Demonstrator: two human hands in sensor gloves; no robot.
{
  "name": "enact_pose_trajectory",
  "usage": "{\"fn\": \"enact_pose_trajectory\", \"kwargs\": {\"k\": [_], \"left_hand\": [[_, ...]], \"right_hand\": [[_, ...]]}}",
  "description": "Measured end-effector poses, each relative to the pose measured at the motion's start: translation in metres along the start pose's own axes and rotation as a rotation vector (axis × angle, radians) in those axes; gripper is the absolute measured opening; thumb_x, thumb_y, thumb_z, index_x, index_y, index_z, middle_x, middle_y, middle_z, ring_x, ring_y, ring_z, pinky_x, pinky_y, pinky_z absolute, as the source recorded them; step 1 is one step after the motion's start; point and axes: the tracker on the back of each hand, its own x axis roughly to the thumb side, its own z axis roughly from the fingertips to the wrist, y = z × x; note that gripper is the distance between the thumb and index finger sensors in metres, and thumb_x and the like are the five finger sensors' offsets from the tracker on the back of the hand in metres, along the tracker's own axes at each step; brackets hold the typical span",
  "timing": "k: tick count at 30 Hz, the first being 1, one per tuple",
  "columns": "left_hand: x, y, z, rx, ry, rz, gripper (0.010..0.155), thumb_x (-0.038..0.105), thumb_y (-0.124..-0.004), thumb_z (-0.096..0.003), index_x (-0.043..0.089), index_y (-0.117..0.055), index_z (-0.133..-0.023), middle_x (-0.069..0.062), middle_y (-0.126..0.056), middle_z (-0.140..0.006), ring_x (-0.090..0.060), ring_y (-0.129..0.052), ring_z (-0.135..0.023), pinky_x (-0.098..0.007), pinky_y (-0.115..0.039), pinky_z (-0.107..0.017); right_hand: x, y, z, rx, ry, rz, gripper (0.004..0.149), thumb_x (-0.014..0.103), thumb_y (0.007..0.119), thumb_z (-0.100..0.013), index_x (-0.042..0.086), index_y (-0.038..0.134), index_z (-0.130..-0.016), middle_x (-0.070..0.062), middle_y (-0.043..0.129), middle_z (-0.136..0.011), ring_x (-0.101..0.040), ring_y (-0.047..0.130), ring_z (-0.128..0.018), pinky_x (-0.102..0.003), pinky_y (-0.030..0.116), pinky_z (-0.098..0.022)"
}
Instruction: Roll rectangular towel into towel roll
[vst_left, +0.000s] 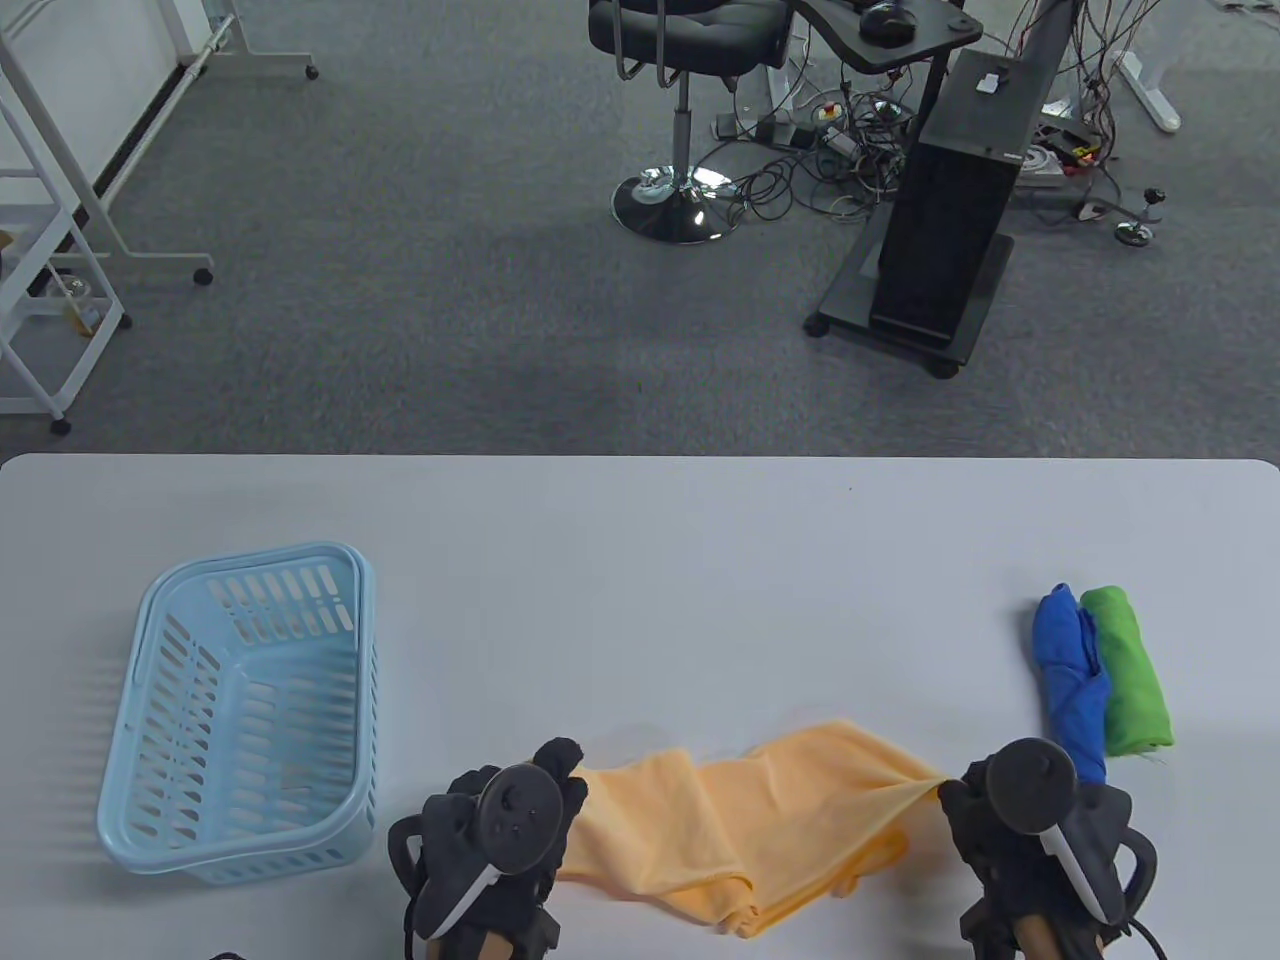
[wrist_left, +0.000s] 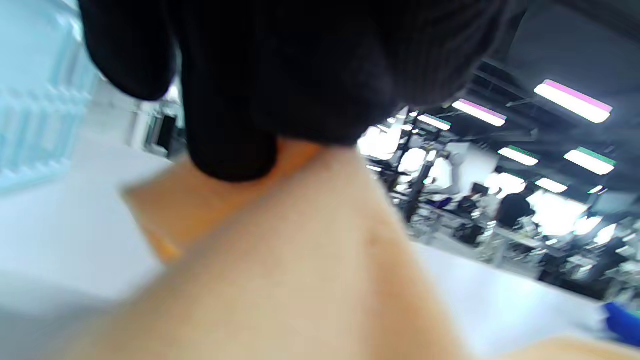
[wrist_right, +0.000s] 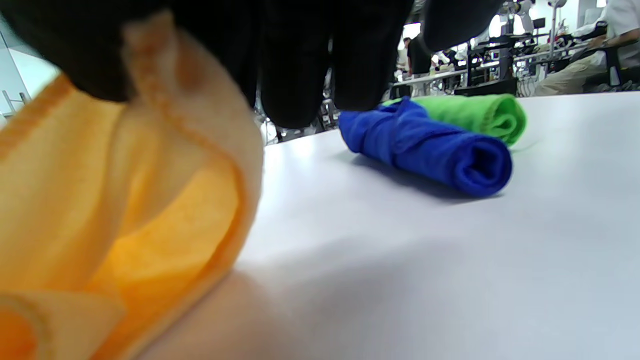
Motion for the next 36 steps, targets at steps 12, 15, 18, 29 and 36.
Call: {"fn": "enact_pose_trajectory", "kwargs": {"k": [12,15,18,29,36], "left_hand": [[-0.006,-0.043,-0.025,-0.393,0.11,-0.369,0.098,0.064,-0.086,-0.0282,0.056,-0.028,-0.106,-0.017,-0.014,-0.118,-0.046,-0.075,-0.098,-0.059,-0.079,-0.054],[-0.002,-0.019,-0.023,-0.307,0.134,-0.366,0.099,0.064,-0.086,-0.0285,0.058,-0.024,-0.105,-0.018,-0.018,-0.119,-0.044,-0.084,-0.092,-0.056,-0.082,-0.051],[0.003,0.001,-0.022,-0.172,0.142,-0.418,0.078,0.056,-0.085,-0.0334,0.054,-0.052,-0.104,-0.014,-0.056,-0.115,-0.037,-0.093,-0.085,-0.058,-0.08,-0.053],[-0.006,-0.067,-0.047,-0.284,0.231,-0.815,0.085,0.046,-0.088,-0.034,0.03,-0.052,-0.109,-0.009,-0.072,-0.103,-0.035,-0.083,-0.091,-0.062,-0.065,-0.065],[0.04,-0.004,-0.062,-0.031,0.162,-0.7,0.042,0.04,-0.088,-0.035,0.031,-0.097,-0.075,-0.002,-0.104,-0.055,-0.024,-0.102,-0.068,-0.058,-0.071,-0.063]], "right_hand": [[0.004,0.005,0.002,0.036,-0.024,0.018,0.046,0.048,0.079,-0.029,0.016,0.093,-0.06,-0.009,0.077,-0.088,-0.035,0.075,-0.087,-0.065,0.051,-0.067],[0.005,0.005,0.001,0.036,-0.024,0.022,0.046,0.048,0.079,-0.029,0.016,0.093,-0.06,-0.009,0.077,-0.088,-0.035,0.074,-0.087,-0.065,0.051,-0.067],[0.005,0.005,0.001,0.04,-0.023,0.021,0.046,0.048,0.079,-0.03,0.016,0.093,-0.06,-0.01,0.077,-0.088,-0.035,0.074,-0.087,-0.065,0.051,-0.067],[0.006,0.006,0.001,0.048,-0.034,0.013,0.047,0.047,0.079,-0.03,0.016,0.092,-0.063,-0.01,0.076,-0.089,-0.035,0.074,-0.088,-0.065,0.051,-0.067],[0.002,0.003,0.0,0.038,-0.021,-0.011,0.047,0.045,0.079,-0.03,0.016,0.091,-0.064,-0.01,0.076,-0.089,-0.035,0.074,-0.088,-0.065,0.051,-0.067]]}}
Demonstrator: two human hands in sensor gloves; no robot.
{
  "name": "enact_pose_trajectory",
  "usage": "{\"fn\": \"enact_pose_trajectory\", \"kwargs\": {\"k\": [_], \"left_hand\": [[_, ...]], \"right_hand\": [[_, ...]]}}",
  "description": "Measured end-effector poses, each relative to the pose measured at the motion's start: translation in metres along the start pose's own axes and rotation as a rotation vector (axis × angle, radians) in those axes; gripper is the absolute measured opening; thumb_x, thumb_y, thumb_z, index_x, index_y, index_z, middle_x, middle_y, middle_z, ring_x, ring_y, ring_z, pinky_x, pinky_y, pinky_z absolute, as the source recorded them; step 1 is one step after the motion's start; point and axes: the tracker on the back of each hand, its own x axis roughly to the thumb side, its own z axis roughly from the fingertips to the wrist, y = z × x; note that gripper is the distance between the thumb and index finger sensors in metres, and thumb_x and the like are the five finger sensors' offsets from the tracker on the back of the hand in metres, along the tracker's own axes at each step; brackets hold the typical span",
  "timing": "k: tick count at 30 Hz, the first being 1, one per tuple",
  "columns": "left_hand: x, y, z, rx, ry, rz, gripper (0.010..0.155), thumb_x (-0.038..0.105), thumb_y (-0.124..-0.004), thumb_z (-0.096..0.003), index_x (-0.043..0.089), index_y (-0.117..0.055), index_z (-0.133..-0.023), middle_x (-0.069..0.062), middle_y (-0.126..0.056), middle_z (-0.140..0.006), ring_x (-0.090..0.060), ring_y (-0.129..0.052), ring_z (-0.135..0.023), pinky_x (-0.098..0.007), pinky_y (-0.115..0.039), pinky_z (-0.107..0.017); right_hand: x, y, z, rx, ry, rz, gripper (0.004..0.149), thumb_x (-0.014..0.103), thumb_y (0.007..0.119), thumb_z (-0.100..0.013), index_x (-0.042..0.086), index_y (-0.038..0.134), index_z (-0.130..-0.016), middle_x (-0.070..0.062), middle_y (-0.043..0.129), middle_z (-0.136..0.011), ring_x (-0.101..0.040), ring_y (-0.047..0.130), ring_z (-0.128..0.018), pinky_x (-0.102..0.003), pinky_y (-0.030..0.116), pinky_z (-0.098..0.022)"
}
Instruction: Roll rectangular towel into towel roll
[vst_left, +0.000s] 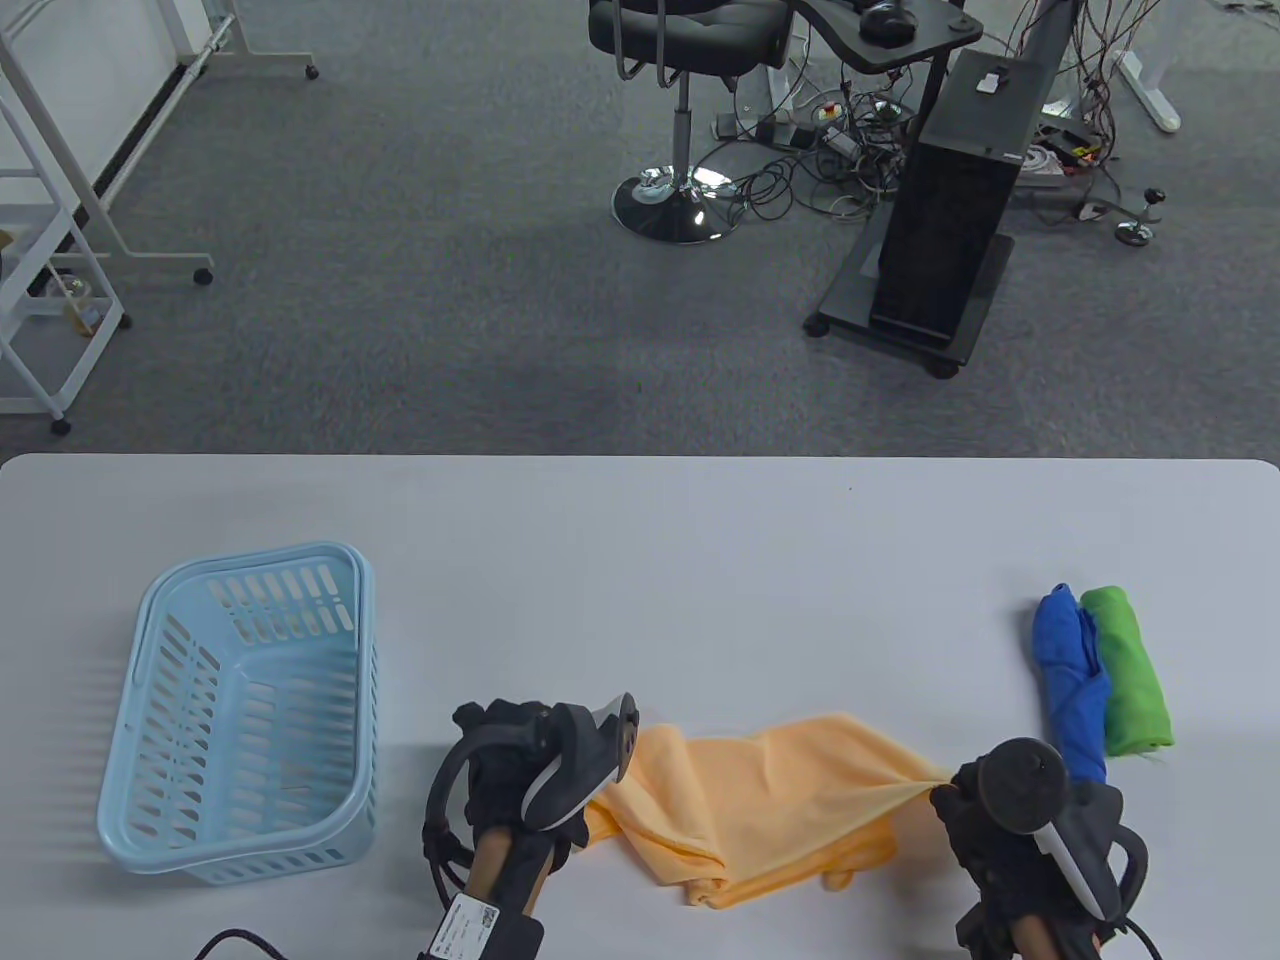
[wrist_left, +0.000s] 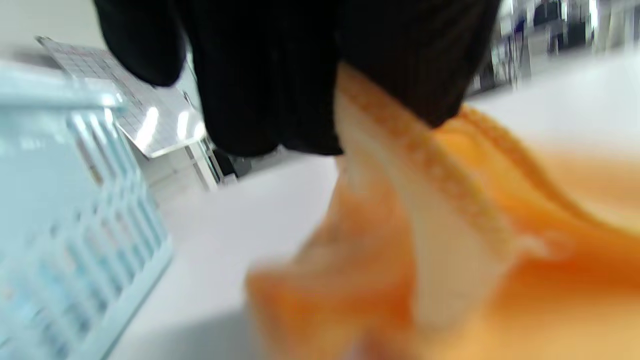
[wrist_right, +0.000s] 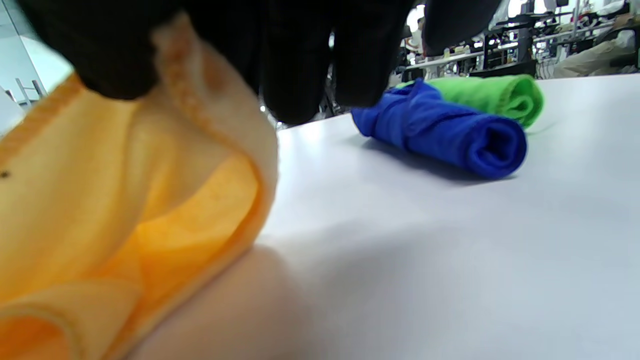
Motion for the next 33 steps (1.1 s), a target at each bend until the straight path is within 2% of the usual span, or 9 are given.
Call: {"fn": "enact_pose_trajectory", "kwargs": {"k": [4,9,14,18,22,24,26,28,33], "left_hand": [[-0.026,0.051,-0.007,0.004,0.018,0.063,0.042,0.041,-0.085,-0.0349,0.028,-0.101,-0.072,-0.002,-0.113,-0.053,-0.023,-0.107,-0.068,-0.057,-0.073,-0.062],[-0.054,0.084,-0.011,-0.009,-0.012,0.02,0.049,0.028,-0.085,-0.039,0.037,-0.085,-0.087,-0.001,-0.102,-0.073,-0.026,-0.097,-0.08,-0.058,-0.07,-0.064],[-0.072,0.089,-0.018,-0.043,0.023,-0.044,0.059,0.024,-0.086,-0.0399,0.035,-0.074,-0.096,-0.002,-0.088,-0.082,-0.029,-0.086,-0.085,-0.06,-0.066,-0.067],[-0.081,0.087,-0.022,0.015,0.043,0.023,0.041,0.037,-0.09,-0.0345,0.035,-0.094,-0.075,-0.001,-0.098,-0.064,-0.025,-0.097,-0.071,-0.058,-0.07,-0.064],[-0.083,0.087,-0.022,0.039,0.057,0.028,0.04,0.04,-0.089,-0.0345,0.034,-0.097,-0.073,-0.001,-0.1,-0.062,-0.026,-0.098,-0.073,-0.059,-0.07,-0.064],[-0.086,0.087,-0.026,-0.014,0.077,0.05,0.04,0.038,-0.083,-0.0373,0.036,-0.09,-0.077,-0.003,-0.104,-0.07,-0.029,-0.099,-0.079,-0.058,-0.071,-0.063],[-0.086,0.087,-0.029,-0.096,0.078,0.104,0.042,0.034,-0.079,-0.0386,0.034,-0.083,-0.08,-0.003,-0.109,-0.064,-0.027,-0.105,-0.071,-0.054,-0.079,-0.056],[-0.083,0.088,-0.031,-0.079,0.061,0.115,0.044,0.03,-0.081,-0.0392,0.034,-0.081,-0.083,0.0,-0.109,-0.062,-0.026,-0.106,-0.069,-0.053,-0.079,-0.056],[-0.081,0.087,-0.037,-0.116,0.06,0.114,0.057,0.024,-0.08,-0.0418,0.039,-0.067,-0.095,0.001,-0.097,-0.079,-0.028,-0.096,-0.081,-0.056,-0.073,-0.062]], "right_hand": [[-0.002,-0.003,0.002,-0.002,0.004,0.008,0.046,0.044,0.079,-0.03,0.016,0.091,-0.064,-0.01,0.076,-0.089,-0.035,0.074,-0.087,-0.065,0.051,-0.067],[-0.001,-0.01,0.001,-0.002,0.025,0.001,0.045,0.042,0.08,-0.031,0.015,0.092,-0.065,-0.011,0.077,-0.088,-0.036,0.075,-0.087,-0.065,0.051,-0.067],[0.012,-0.03,-0.005,-0.019,0.041,0.135,0.045,0.041,0.08,-0.031,0.015,0.091,-0.065,-0.01,0.078,-0.088,-0.036,0.075,-0.087,-0.065,0.051,-0.067],[0.032,-0.045,-0.011,-0.024,0.038,0.316,0.046,0.036,0.08,-0.032,0.014,0.088,-0.071,-0.01,0.076,-0.09,-0.036,0.074,-0.088,-0.065,0.05,-0.068],[0.053,-0.053,-0.017,-0.035,0.025,0.444,0.046,0.03,0.08,-0.032,0.015,0.085,-0.075,-0.009,0.074,-0.091,-0.036,0.072,-0.089,-0.065,0.049,-0.069],[0.062,-0.056,-0.021,-0.057,-0.023,0.474,0.045,0.031,0.081,-0.031,0.022,0.086,-0.075,-0.007,0.075,-0.091,-0.034,0.074,-0.089,-0.065,0.049,-0.069],[0.069,-0.058,-0.026,-0.066,-0.028,0.473,0.045,0.032,0.082,-0.03,0.024,0.087,-0.074,-0.007,0.079,-0.087,-0.033,0.078,-0.086,-0.064,0.051,-0.069],[0.074,-0.057,-0.032,-0.023,-0.012,0.467,0.045,0.031,0.082,-0.03,0.026,0.085,-0.075,-0.007,0.084,-0.082,-0.032,0.084,-0.081,-0.063,0.054,-0.068],[0.079,-0.056,-0.045,-0.037,-0.009,0.59,0.045,0.028,0.084,-0.03,0.026,0.085,-0.074,-0.003,0.093,-0.064,-0.026,0.095,-0.066,-0.059,0.062,-0.065]]}}
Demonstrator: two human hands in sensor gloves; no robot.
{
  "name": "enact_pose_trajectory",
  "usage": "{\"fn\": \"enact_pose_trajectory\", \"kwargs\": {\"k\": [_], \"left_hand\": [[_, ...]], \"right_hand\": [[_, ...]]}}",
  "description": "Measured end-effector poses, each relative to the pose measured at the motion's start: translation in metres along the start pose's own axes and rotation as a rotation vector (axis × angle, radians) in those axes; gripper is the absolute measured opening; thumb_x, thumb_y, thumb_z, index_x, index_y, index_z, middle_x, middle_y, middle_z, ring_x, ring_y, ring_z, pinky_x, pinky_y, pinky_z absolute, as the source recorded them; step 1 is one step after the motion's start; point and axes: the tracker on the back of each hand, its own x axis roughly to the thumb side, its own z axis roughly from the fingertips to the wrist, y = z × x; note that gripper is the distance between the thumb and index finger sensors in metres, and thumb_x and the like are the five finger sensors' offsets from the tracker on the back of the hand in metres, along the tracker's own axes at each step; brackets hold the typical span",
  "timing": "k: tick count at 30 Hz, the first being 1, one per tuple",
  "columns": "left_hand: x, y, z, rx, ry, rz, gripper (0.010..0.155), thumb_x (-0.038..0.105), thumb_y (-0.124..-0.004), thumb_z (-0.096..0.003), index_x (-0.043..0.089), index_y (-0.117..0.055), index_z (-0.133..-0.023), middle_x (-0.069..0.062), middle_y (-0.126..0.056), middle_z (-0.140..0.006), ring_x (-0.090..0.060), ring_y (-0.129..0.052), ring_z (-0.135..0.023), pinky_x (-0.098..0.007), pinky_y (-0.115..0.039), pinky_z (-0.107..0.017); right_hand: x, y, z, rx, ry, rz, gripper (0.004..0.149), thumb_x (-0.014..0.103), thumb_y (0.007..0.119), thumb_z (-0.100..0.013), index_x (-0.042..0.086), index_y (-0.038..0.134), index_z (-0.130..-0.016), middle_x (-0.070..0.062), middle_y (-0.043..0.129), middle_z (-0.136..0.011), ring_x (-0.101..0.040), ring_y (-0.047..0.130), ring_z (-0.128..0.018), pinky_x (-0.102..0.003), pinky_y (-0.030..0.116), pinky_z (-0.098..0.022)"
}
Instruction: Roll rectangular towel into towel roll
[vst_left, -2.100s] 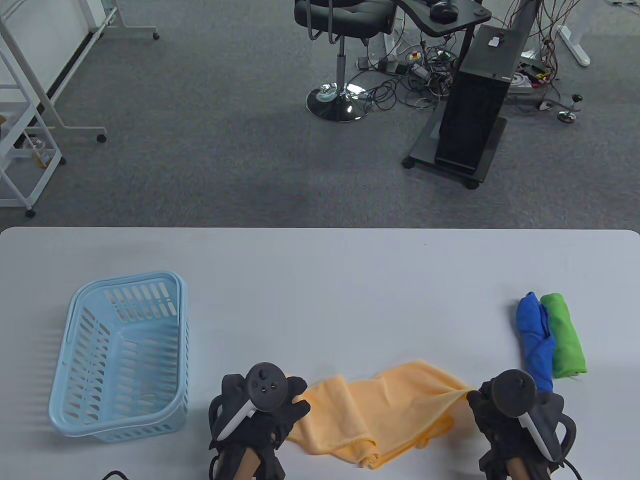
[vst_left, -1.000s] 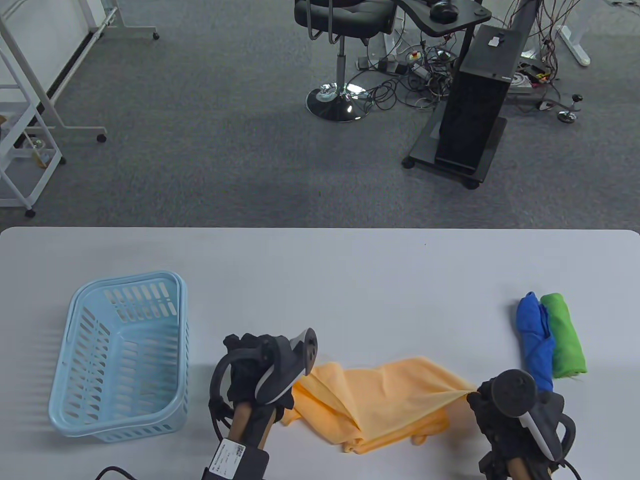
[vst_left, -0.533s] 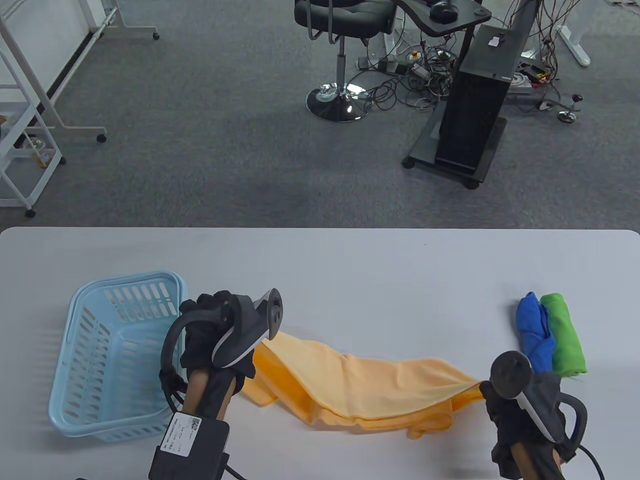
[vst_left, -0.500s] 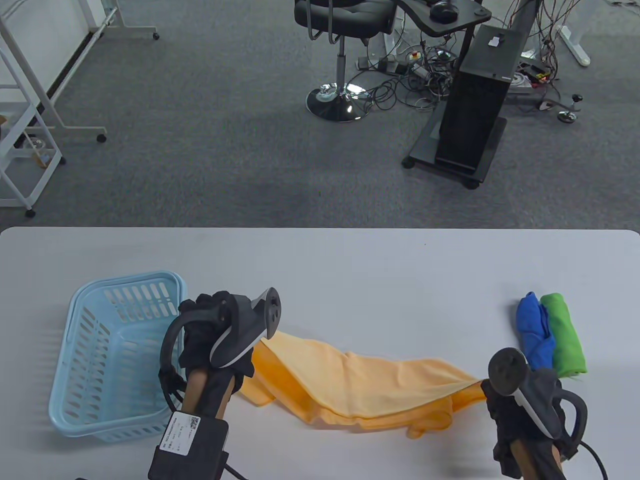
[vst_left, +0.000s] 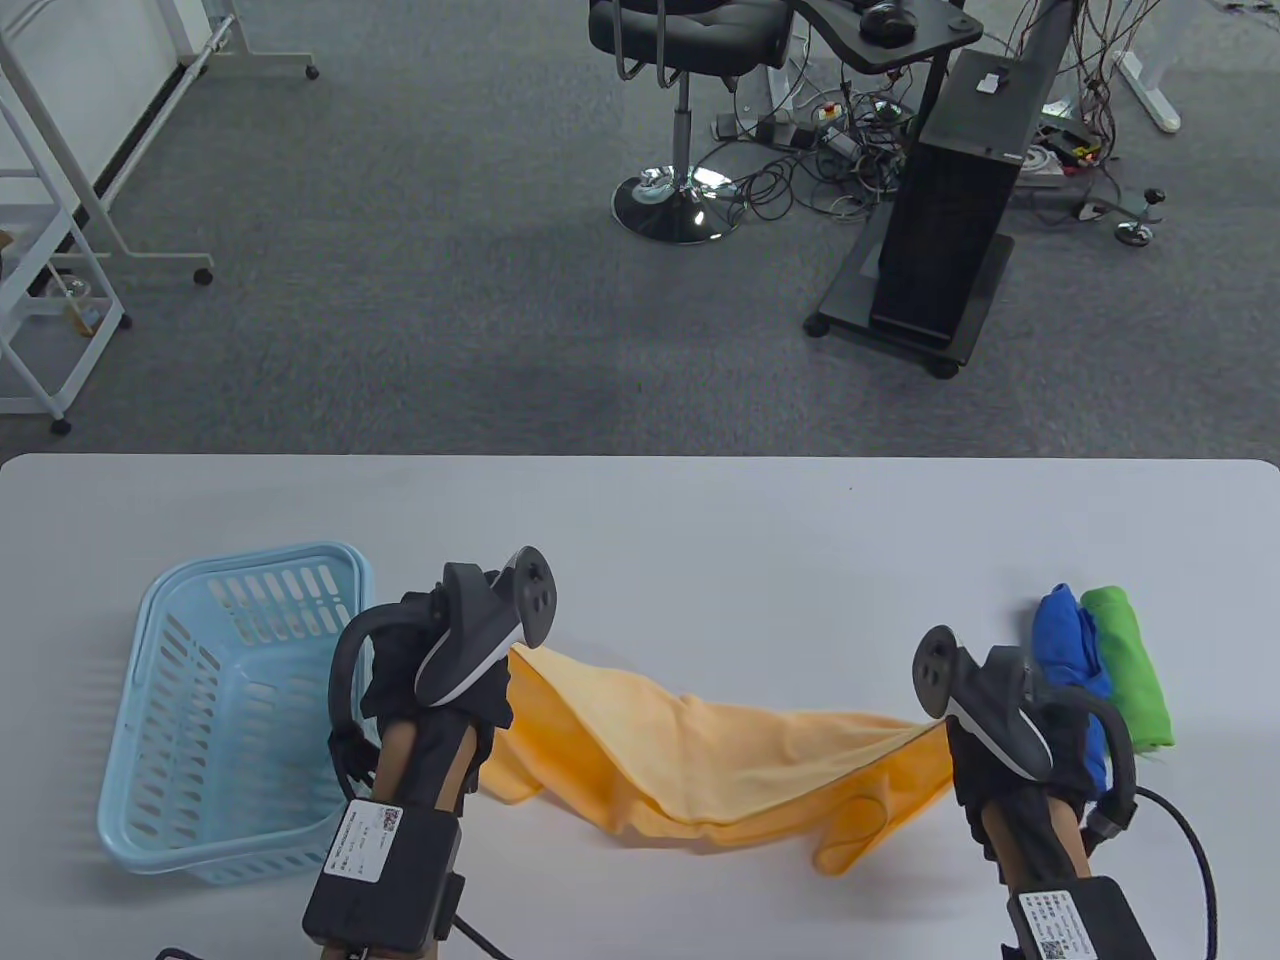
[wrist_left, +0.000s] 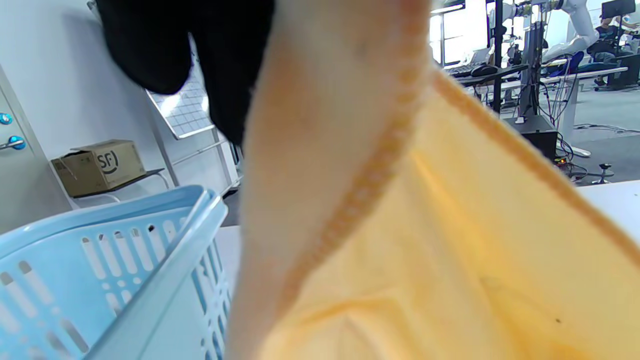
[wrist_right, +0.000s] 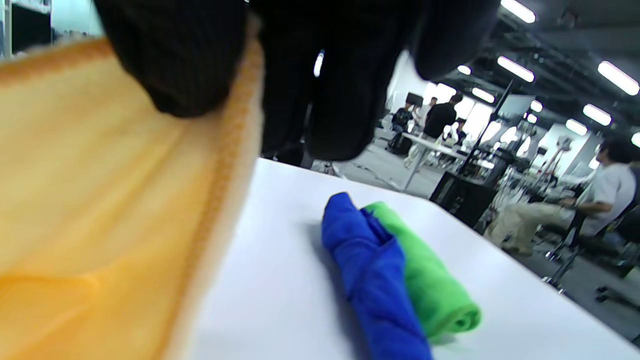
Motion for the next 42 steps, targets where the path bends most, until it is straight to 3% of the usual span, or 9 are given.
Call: {"fn": "enact_pose_trajectory", "kwargs": {"k": [5,7,20,23,27,30,36,39,42], "left_hand": [[-0.013,0.003,-0.007,0.026,0.029,0.067,0.054,0.028,-0.084,-0.0394,0.036,-0.072,-0.092,-0.001,-0.098,-0.072,-0.027,-0.098,-0.075,-0.056,-0.073,-0.061],[-0.019,0.004,-0.009,0.059,0.049,0.09,0.043,0.031,-0.086,-0.0377,0.032,-0.089,-0.08,-0.003,-0.101,-0.064,-0.027,-0.101,-0.068,-0.056,-0.074,-0.06],[-0.088,0.018,-0.021,0.157,0.3,0.129,0.043,0.045,-0.082,-0.0334,0.027,-0.1,-0.068,0.0,-0.108,-0.04,-0.025,-0.109,-0.053,-0.055,-0.079,-0.053],[-0.079,0.018,-0.025,0.181,0.294,0.068,0.042,0.047,-0.08,-0.0348,0.027,-0.103,-0.065,-0.001,-0.108,-0.041,-0.025,-0.107,-0.058,-0.055,-0.078,-0.055],[-0.074,0.021,-0.036,0.149,0.3,0.142,0.042,0.047,-0.079,-0.0364,0.03,-0.104,-0.066,-0.004,-0.099,-0.064,-0.03,-0.095,-0.063,-0.056,-0.074,-0.055],[-0.071,0.026,-0.047,0.104,0.278,0.34,0.043,0.045,-0.08,-0.0373,0.03,-0.102,-0.07,-0.006,-0.088,-0.08,-0.022,-0.095,-0.043,-0.051,-0.08,-0.043],[-0.08,0.031,-0.072,0.051,0.217,0.759,0.042,0.031,-0.077,-0.0437,0.031,-0.09,-0.084,-0.013,-0.104,-0.076,-0.002,-0.102,0.001,-0.033,-0.092,-0.007],[-0.089,0.033,-0.078,0.126,0.16,0.99,0.042,0.028,-0.077,-0.0439,0.031,-0.087,-0.085,-0.017,-0.102,-0.079,-0.016,-0.119,-0.032,-0.04,-0.096,-0.022],[-0.1,0.039,-0.069,0.22,0.116,1.112,0.042,0.031,-0.077,-0.0438,0.028,-0.087,-0.084,-0.019,-0.094,-0.088,-0.028,-0.111,-0.064,-0.05,-0.089,-0.045]], "right_hand": [[-0.025,-0.008,-0.019,-0.016,0.054,0.023,0.052,0.027,0.085,-0.03,0.026,0.078,-0.081,-0.002,0.091,-0.062,-0.025,0.095,-0.063,-0.058,0.063,-0.065],[-0.037,-0.01,-0.025,-0.036,0.085,0.028,0.048,0.027,0.084,-0.03,0.025,0.082,-0.077,-0.002,0.092,-0.061,-0.025,0.095,-0.061,-0.058,0.063,-0.065],[-0.083,-0.006,-0.025,-0.226,0.185,0.221,0.043,0.036,0.083,-0.026,0.02,0.093,-0.065,-0.003,0.099,-0.045,-0.022,0.101,-0.044,-0.054,0.072,-0.059],[-0.08,-0.012,-0.027,-0.168,0.232,0.053,0.044,0.041,0.08,-0.028,0.019,0.096,-0.061,-0.003,0.1,-0.042,-0.023,0.101,-0.041,-0.053,0.073,-0.057],[-0.073,-0.021,-0.031,-0.098,0.226,-0.173,0.044,0.044,0.071,-0.032,0.019,0.094,-0.06,-0.003,0.099,-0.043,-0.025,0.1,-0.042,-0.054,0.073,-0.056],[-0.071,-0.034,-0.039,-0.025,0.231,-0.482,0.045,0.04,0.073,-0.033,0.021,0.092,-0.069,-0.005,0.098,-0.055,-0.022,0.101,-0.036,-0.05,0.078,-0.051],[-0.084,-0.048,-0.056,-0.075,0.339,-0.904,0.047,0.027,0.083,-0.029,0.016,0.093,-0.074,-0.01,0.101,-0.06,-0.003,0.104,-0.007,-0.031,0.093,-0.03],[-0.096,-0.053,-0.061,-0.144,0.39,-1.002,0.046,0.024,0.083,-0.029,0.019,0.093,-0.074,-0.01,0.1,-0.063,-0.004,0.111,-0.024,-0.032,0.092,-0.038],[-0.113,-0.067,-0.058,-0.246,0.377,-0.952,0.044,0.026,0.082,-0.029,0.022,0.093,-0.071,-0.007,0.099,-0.065,-0.006,0.112,-0.041,-0.034,0.088,-0.049]]}}
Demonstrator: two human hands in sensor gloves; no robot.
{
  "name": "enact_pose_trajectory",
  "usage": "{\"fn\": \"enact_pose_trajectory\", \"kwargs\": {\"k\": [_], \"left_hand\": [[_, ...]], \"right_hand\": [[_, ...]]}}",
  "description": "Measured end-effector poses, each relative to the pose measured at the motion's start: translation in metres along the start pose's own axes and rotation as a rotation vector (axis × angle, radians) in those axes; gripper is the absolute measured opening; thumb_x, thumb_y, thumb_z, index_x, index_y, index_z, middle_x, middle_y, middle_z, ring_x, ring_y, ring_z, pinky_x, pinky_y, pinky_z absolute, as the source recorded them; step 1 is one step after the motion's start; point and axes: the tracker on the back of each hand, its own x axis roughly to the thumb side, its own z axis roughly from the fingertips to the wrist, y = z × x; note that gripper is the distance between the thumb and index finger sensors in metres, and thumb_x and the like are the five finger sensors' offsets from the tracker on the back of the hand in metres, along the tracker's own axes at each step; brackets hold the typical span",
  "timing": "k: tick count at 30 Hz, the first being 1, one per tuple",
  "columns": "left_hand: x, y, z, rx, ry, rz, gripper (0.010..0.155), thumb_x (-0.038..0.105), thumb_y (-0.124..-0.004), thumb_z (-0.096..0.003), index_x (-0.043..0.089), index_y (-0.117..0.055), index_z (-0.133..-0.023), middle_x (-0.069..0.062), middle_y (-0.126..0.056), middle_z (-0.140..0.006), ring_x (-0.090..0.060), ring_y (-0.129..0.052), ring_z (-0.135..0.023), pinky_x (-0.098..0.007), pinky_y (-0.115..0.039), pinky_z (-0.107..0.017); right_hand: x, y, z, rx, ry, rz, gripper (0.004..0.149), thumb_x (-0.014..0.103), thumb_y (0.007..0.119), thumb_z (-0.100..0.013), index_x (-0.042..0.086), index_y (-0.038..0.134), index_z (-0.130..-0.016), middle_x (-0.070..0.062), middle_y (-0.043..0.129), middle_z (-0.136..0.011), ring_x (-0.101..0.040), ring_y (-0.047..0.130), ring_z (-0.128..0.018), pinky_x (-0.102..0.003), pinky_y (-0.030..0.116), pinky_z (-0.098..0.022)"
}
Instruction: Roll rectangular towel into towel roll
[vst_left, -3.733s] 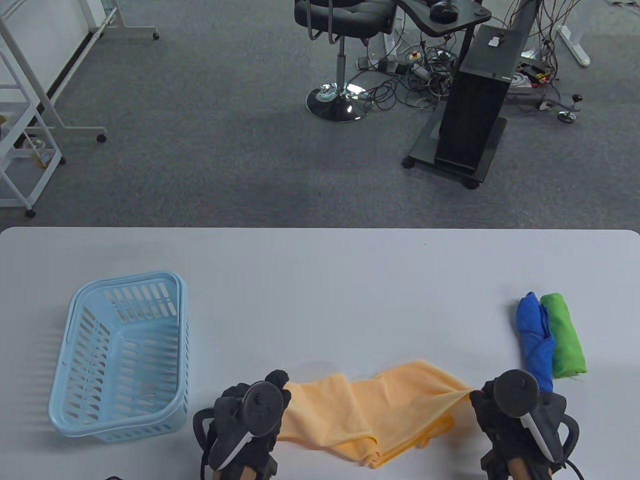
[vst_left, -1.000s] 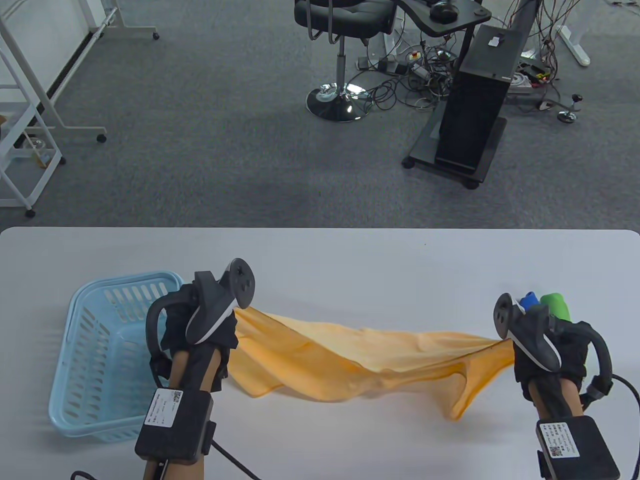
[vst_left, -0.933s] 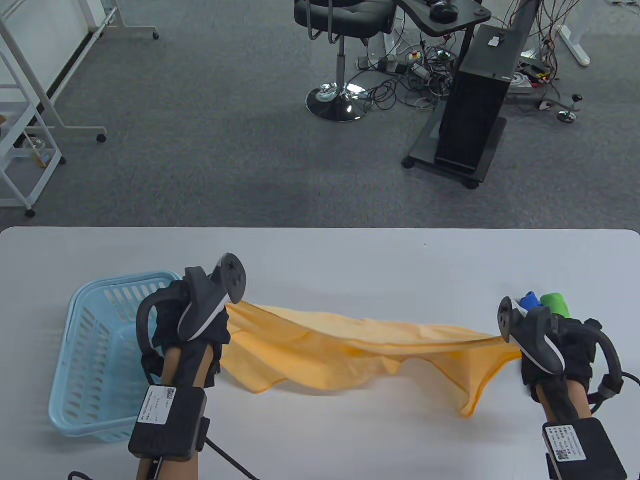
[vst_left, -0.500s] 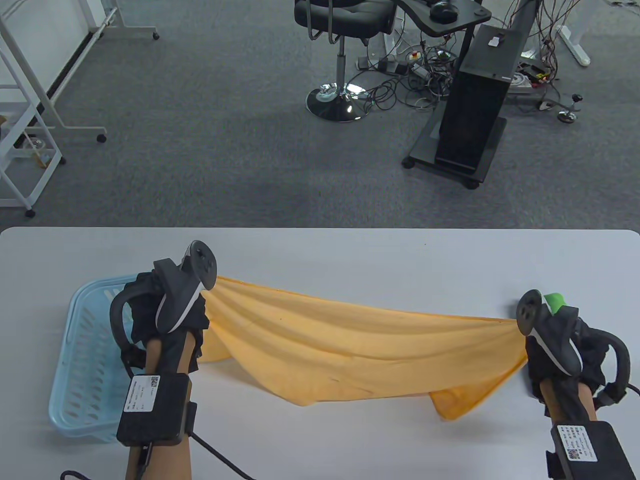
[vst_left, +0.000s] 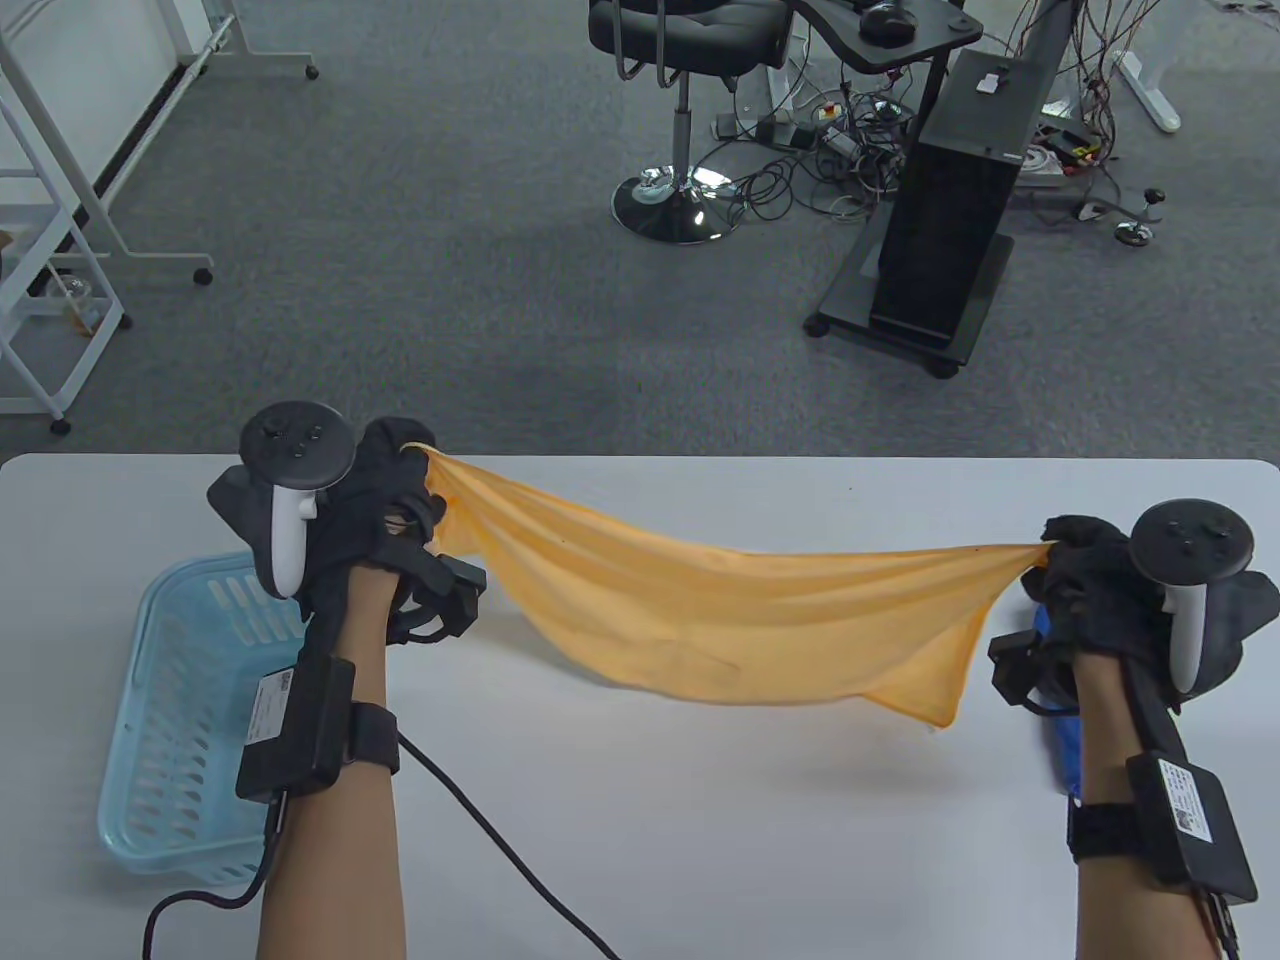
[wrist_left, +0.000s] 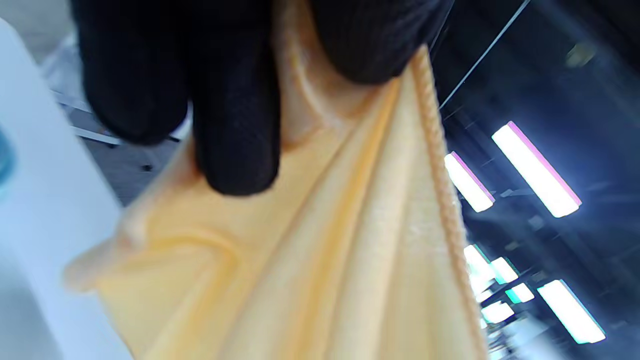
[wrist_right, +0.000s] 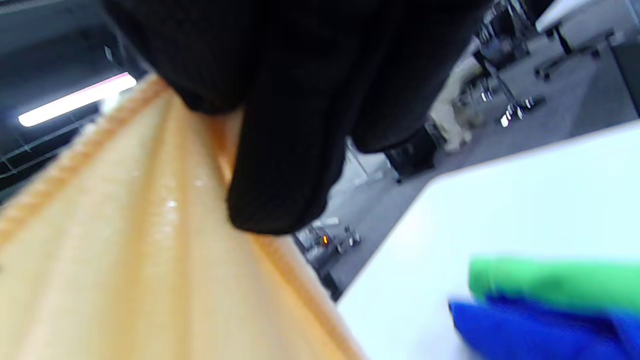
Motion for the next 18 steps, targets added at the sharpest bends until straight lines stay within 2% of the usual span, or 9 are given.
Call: {"fn": "enact_pose_trajectory", "kwargs": {"k": [3,5,7,9,10,11,13,16,18], "left_hand": [[-0.004,0.015,0.017,0.017,-0.096,0.042,0.042,0.032,-0.078,-0.0433,0.025,-0.086,-0.084,-0.019,-0.084,-0.097,-0.029,-0.102,-0.077,-0.051,-0.08,-0.057],[-0.012,0.015,0.029,-0.009,-0.157,-0.038,0.043,0.032,-0.078,-0.0426,0.023,-0.087,-0.083,-0.018,-0.082,-0.099,-0.029,-0.1,-0.079,-0.051,-0.078,-0.059],[-0.023,0.008,0.045,-0.033,-0.182,-0.183,0.043,0.036,-0.08,-0.0414,0.023,-0.089,-0.081,-0.018,-0.083,-0.098,-0.028,-0.1,-0.079,-0.051,-0.078,-0.059],[-0.041,-0.007,0.064,-0.079,-0.178,-0.381,0.042,0.04,-0.081,-0.0402,0.025,-0.092,-0.079,-0.015,-0.087,-0.097,-0.032,-0.1,-0.079,-0.055,-0.078,-0.057],[-0.048,-0.014,0.07,-0.1,-0.164,-0.44,0.042,0.043,-0.081,-0.0395,0.027,-0.094,-0.077,-0.014,-0.084,-0.1,-0.037,-0.086,-0.086,-0.057,-0.069,-0.061],[-0.056,-0.023,0.08,-0.102,-0.143,-0.525,0.042,0.045,-0.082,-0.0385,0.027,-0.095,-0.074,-0.015,-0.073,-0.105,-0.039,-0.071,-0.088,-0.058,-0.058,-0.063],[-0.067,-0.036,0.09,-0.145,-0.158,-0.631,0.042,0.046,-0.082,-0.0364,0.028,-0.098,-0.071,-0.015,-0.068,-0.107,-0.039,-0.063,-0.088,-0.059,-0.053,-0.064],[-0.075,-0.048,0.099,-0.179,-0.153,-0.717,0.044,0.049,-0.081,-0.0341,0.026,-0.1,-0.066,-0.014,-0.067,-0.107,-0.04,-0.059,-0.09,-0.06,-0.05,-0.065],[-0.075,-0.052,0.101,-0.196,-0.145,-0.798,0.046,0.051,-0.081,-0.0323,0.021,-0.102,-0.06,-0.013,-0.066,-0.107,-0.04,-0.057,-0.091,-0.06,-0.049,-0.066]], "right_hand": [[-0.003,-0.025,0.009,-0.136,-0.073,-0.037,0.044,0.027,0.081,-0.029,0.024,0.093,-0.072,-0.007,0.096,-0.072,-0.007,0.111,-0.048,-0.034,0.084,-0.054],[-0.009,-0.027,0.02,-0.144,-0.106,-0.053,0.044,0.027,0.081,-0.029,0.023,0.093,-0.072,-0.009,0.093,-0.075,-0.009,0.109,-0.053,-0.036,0.082,-0.055],[-0.021,-0.018,0.033,-0.084,-0.122,-0.002,0.044,0.028,0.081,-0.03,0.024,0.093,-0.072,-0.01,0.089,-0.079,-0.009,0.107,-0.058,-0.037,0.079,-0.058],[-0.041,0.001,0.05,-0.006,-0.124,0.061,0.045,0.028,0.081,-0.03,0.023,0.093,-0.073,-0.01,0.087,-0.081,-0.011,0.105,-0.06,-0.04,0.077,-0.059],[-0.049,0.007,0.055,0.023,-0.114,0.082,0.045,0.029,0.081,-0.03,0.022,0.093,-0.073,-0.01,0.088,-0.081,-0.012,0.105,-0.059,-0.042,0.077,-0.058],[-0.06,0.017,0.063,0.084,-0.106,0.104,0.044,0.029,0.081,-0.031,0.022,0.093,-0.073,-0.01,0.089,-0.08,-0.014,0.106,-0.057,-0.045,0.078,-0.057],[-0.075,0.026,0.073,0.144,-0.065,0.119,0.045,0.03,0.08,-0.032,0.022,0.092,-0.074,-0.009,0.089,-0.08,-0.019,0.104,-0.056,-0.049,0.077,-0.056],[-0.088,0.031,0.079,0.216,-0.029,0.158,0.045,0.03,0.08,-0.032,0.022,0.091,-0.075,-0.008,0.087,-0.076,-0.021,0.101,-0.053,-0.052,0.074,-0.057],[-0.094,0.029,0.078,0.225,0.02,0.236,0.045,0.029,0.08,-0.033,0.021,0.091,-0.075,-0.007,0.088,-0.068,-0.02,0.098,-0.045,-0.054,0.074,-0.055]]}}
